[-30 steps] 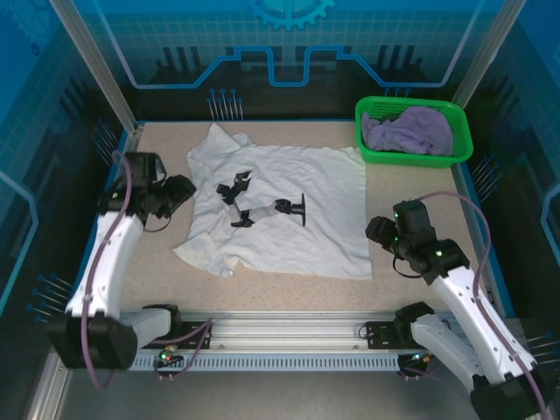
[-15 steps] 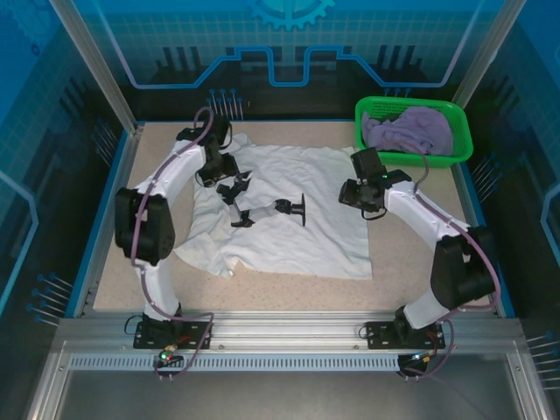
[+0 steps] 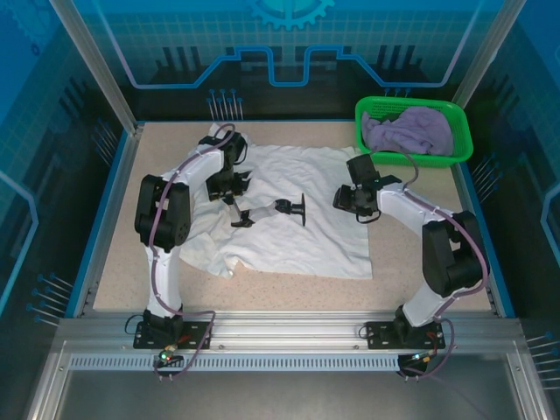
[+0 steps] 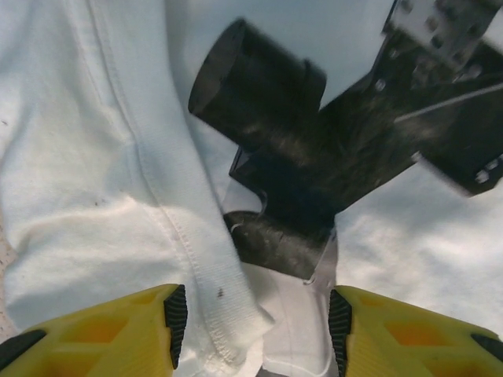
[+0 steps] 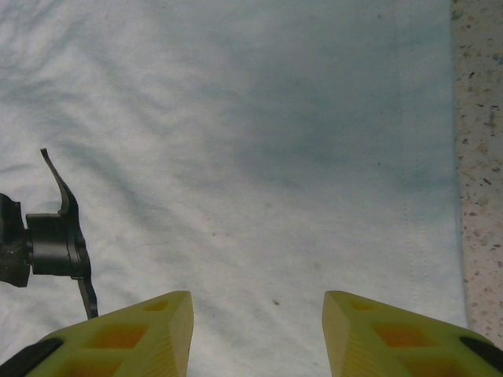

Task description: Fold and stack the t-shirts

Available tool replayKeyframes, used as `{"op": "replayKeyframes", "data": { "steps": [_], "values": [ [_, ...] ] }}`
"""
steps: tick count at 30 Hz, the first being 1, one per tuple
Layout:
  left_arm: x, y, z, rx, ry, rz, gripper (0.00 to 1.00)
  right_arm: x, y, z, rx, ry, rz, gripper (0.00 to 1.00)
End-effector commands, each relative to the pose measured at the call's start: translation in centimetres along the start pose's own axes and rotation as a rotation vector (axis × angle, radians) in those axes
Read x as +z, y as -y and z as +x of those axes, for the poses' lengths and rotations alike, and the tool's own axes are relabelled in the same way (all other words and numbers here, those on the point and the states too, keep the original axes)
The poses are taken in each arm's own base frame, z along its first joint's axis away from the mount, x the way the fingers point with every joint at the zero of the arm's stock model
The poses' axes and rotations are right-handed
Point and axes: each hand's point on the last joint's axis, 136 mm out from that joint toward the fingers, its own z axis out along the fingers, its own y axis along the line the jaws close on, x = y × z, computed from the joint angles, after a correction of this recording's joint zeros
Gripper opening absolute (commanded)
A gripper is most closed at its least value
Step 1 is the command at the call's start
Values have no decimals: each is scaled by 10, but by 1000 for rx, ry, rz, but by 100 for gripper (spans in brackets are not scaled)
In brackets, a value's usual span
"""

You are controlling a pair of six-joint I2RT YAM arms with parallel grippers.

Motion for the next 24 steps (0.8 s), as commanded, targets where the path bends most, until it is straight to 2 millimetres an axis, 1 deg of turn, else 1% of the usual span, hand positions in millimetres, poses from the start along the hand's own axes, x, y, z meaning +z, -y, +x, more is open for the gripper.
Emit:
{"op": "replayKeyframes", "data": {
  "steps": [1,5,8,14,19,21,24],
  "values": [
    [4,-5,18,56,-57,-5,53,8,-2,3,20,-20,-30,48],
    [11,-7,27,75,-69,2,54,11,-1,5,28,-22,-36,48],
    [13,-2,27,86,-73,21,53,13,-1,6,32,-30,-39,48],
    [15,0,26,79,-72,27,37,15,0,7,38,-38,-37,47],
    [13,-4,27,78,-63,20,18,16,2,8,46,-44,-36,47],
    [11,-9,27,78,-51,0,9,17,3,8,53,-49,-37,47],
    [4,-20,24,67,-26,-27,9,17,3,8,56,-50,-40,46]
  ]
}}
